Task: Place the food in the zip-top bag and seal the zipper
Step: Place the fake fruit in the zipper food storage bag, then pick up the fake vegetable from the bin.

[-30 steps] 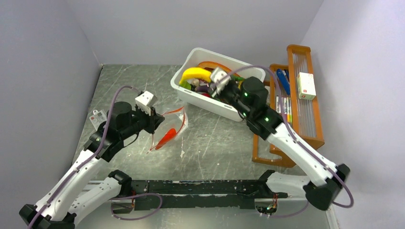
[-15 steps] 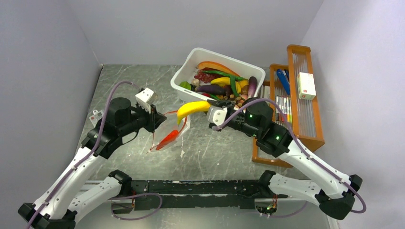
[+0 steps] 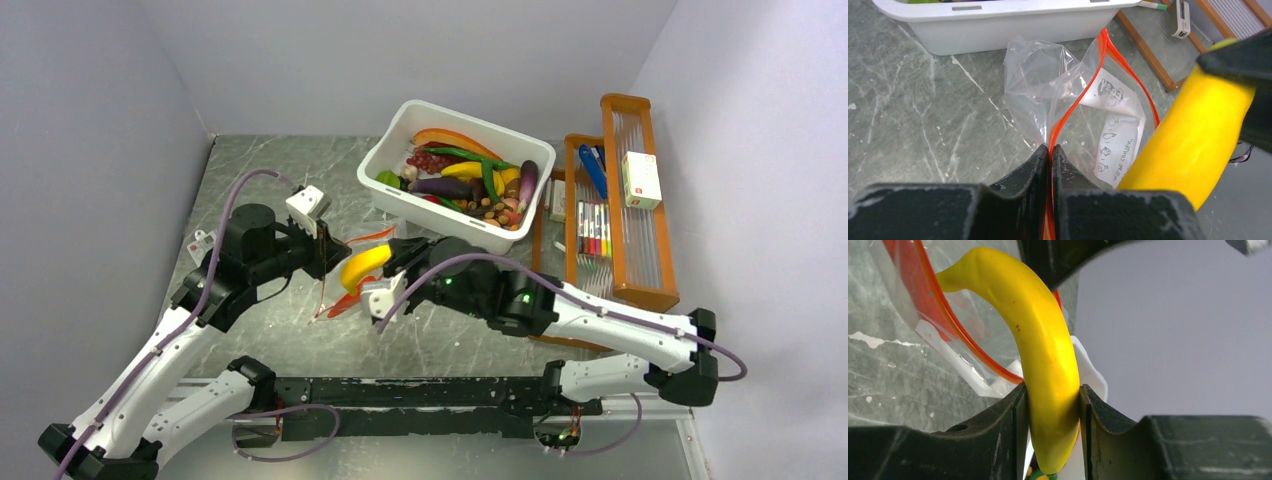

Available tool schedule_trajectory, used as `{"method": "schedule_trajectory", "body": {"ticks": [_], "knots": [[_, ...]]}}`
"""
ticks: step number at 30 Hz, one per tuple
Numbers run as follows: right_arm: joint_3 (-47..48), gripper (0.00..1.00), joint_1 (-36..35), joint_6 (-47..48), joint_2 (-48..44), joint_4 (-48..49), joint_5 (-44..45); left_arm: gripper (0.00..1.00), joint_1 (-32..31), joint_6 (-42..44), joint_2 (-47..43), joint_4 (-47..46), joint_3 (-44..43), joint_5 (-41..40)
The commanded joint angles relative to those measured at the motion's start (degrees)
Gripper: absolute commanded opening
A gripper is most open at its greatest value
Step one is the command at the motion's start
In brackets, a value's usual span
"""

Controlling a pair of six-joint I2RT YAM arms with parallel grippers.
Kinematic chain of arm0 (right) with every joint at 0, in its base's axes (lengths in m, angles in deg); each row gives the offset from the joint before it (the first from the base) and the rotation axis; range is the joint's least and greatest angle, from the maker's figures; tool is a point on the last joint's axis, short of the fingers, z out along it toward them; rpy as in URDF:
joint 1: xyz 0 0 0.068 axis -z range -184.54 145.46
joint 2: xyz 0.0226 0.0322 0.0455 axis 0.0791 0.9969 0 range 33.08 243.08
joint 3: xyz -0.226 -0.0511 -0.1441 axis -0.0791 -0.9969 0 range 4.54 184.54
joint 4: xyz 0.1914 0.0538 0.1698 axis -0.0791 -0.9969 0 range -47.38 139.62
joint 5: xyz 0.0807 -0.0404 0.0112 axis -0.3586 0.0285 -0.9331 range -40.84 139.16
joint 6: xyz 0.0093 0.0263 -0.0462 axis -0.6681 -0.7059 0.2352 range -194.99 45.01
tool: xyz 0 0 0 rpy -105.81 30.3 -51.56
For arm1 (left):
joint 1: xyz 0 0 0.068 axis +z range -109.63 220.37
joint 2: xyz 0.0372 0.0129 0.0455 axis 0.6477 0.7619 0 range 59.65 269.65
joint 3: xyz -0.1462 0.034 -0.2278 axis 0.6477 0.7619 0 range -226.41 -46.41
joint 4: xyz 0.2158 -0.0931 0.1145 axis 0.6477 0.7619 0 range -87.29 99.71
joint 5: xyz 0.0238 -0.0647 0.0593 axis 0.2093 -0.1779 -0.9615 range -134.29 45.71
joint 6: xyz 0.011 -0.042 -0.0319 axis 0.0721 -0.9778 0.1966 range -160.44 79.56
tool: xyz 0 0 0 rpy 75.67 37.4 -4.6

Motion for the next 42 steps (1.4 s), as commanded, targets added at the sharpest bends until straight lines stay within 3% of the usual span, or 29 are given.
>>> {"method": "schedule_trajectory", "body": {"ticks": [1,9,16,20,30,36,42], "knots": [[3.8,0.27,-5.3,4.8,3.4,-3.9,12.5,0.07,0.2,-1.8,-0.5,-2.0,0.6,2.6],[6.8,0.33,-12.4,8.7,10.0,-7.3,21.9,0.07,0.2,-3.0,-2.8,-3.3,2.1,2.7],[14.5,0.47,-13.4,2.4,13.2,-14.5,14.9,0.07,0.2,-2.7,-1.9,-2.4,1.7,3.0],[13.9,0.54,-13.3,1.0,12.0,-14.6,15.0,0.07,0.2,-3.4,-2.5,-4.3,2.7,3.5],[10.7,0.51,-13.3,-2.2,6.4,-9.8,16.4,0.07,0.2,-4.2,-1.6,-5.6,2.1,4.7],[9.4,0.54,-12.6,-21.8,3.7,2.8,21.0,0.07,0.2,-5.8,-2.1,-3.7,-0.2,0.4],[17.4,0.54,-10.3,-35.3,4.9,-0.3,27.4,0.07,0.2,-1.1,-6.4,-9.2,5.1,-3.1]]}}
